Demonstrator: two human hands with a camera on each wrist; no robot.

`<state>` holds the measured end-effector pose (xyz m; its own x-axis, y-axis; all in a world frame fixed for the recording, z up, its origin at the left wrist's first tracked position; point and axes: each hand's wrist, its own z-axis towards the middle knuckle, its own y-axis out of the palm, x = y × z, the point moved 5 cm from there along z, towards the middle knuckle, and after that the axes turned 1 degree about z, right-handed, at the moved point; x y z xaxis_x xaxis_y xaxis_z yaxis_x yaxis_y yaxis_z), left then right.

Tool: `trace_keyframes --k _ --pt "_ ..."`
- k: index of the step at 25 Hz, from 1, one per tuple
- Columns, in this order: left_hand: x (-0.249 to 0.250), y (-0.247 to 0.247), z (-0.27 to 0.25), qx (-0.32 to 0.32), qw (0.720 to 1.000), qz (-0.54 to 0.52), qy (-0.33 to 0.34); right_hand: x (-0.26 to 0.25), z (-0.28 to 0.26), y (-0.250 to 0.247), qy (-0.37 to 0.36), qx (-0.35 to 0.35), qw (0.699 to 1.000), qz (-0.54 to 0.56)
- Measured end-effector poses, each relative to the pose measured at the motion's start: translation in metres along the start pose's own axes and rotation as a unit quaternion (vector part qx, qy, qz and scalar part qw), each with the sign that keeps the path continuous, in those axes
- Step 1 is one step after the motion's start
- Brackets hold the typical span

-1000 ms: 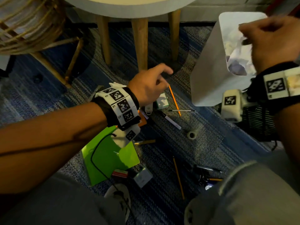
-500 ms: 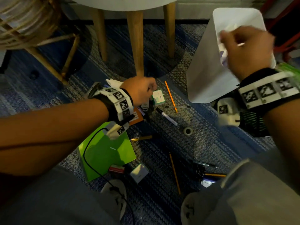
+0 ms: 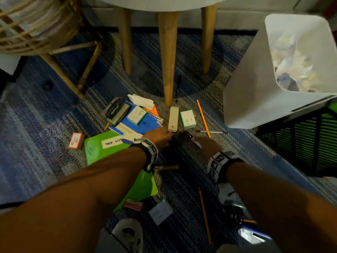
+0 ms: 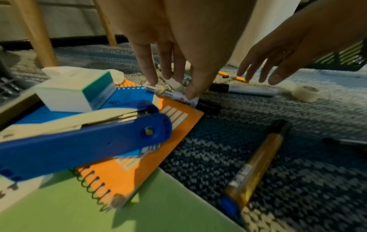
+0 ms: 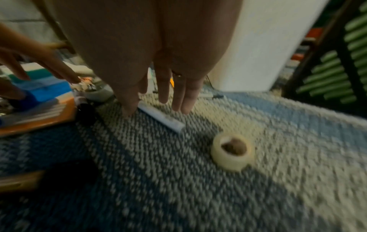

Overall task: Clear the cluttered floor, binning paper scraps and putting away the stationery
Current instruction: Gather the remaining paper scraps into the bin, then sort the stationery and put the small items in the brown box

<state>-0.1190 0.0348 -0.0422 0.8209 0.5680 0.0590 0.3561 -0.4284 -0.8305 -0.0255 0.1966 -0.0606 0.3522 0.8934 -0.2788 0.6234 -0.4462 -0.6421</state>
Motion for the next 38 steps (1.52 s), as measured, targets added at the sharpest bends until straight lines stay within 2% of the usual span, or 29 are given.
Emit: trace_keyframes --k 2,4,8,10,11,14,16,18,19,22,24,26,28,30,32,35,38 --pt "-0.008 0.015 0.011 0.009 1.000 0.011 -0.016 0.016 0.012 0.017 0.033 0.021 0.998 0.045" --pt "-0.005 0.022 0.016 0.059 0.997 0.042 -0.036 0.024 0.015 0.024 0.075 0.045 0.995 0.048" --pt "0.008 0.031 0.028 0.164 0.982 0.081 -0.038 0.023 0.020 0.027 0.066 0.011 0.998 0.006" --pt "0.006 0.025 0.032 0.187 0.979 0.076 -0.039 0.022 0.021 0.022 0.063 0.017 0.998 0.004" --pt "0.003 0.021 0.030 0.174 0.982 0.064 -0.044 0.022 0.021 0.016 0.075 0.030 0.997 0.014" --pt "-0.007 0.026 0.029 0.083 0.994 0.024 -0.069 0.026 0.027 -0.004 0.108 0.087 0.989 0.049" --pt "-0.010 0.029 0.027 0.052 0.996 -0.010 -0.078 0.032 0.030 -0.019 0.134 0.165 0.973 0.088" --pt "-0.003 0.021 0.021 0.034 0.997 -0.018 -0.065 0.038 0.033 -0.028 0.121 0.248 0.961 0.032" --pt "0.002 0.014 0.016 0.030 0.999 -0.005 -0.044 0.042 0.035 -0.029 0.115 0.248 0.962 -0.007" --pt "0.020 -0.018 0.001 0.038 0.998 0.024 0.044 0.059 0.042 -0.029 0.083 0.136 0.985 -0.073" --pt "0.028 -0.045 -0.011 0.063 0.995 -0.019 0.078 0.059 0.040 -0.036 0.046 0.054 0.994 -0.087" --pt "0.029 -0.074 -0.022 0.078 0.986 -0.128 0.067 0.047 0.031 -0.057 0.021 0.018 0.996 -0.080" --pt "0.027 -0.111 -0.035 0.126 0.963 -0.225 0.072 0.032 0.018 -0.088 0.003 0.034 0.995 -0.098" --pt "0.024 -0.154 -0.052 0.208 0.947 -0.226 0.097 0.019 -0.003 -0.131 -0.017 0.095 0.990 -0.103" --pt "0.013 -0.193 -0.067 0.264 0.926 -0.248 0.105 0.003 -0.034 -0.174 -0.070 0.136 0.987 -0.045" --pt "-0.002 -0.254 -0.098 0.404 0.845 -0.325 0.133 -0.033 -0.099 -0.235 -0.180 0.215 0.956 0.086" --pt "-0.016 -0.313 -0.129 0.524 0.763 -0.349 0.143 -0.069 -0.162 -0.295 -0.266 0.311 0.890 0.200"
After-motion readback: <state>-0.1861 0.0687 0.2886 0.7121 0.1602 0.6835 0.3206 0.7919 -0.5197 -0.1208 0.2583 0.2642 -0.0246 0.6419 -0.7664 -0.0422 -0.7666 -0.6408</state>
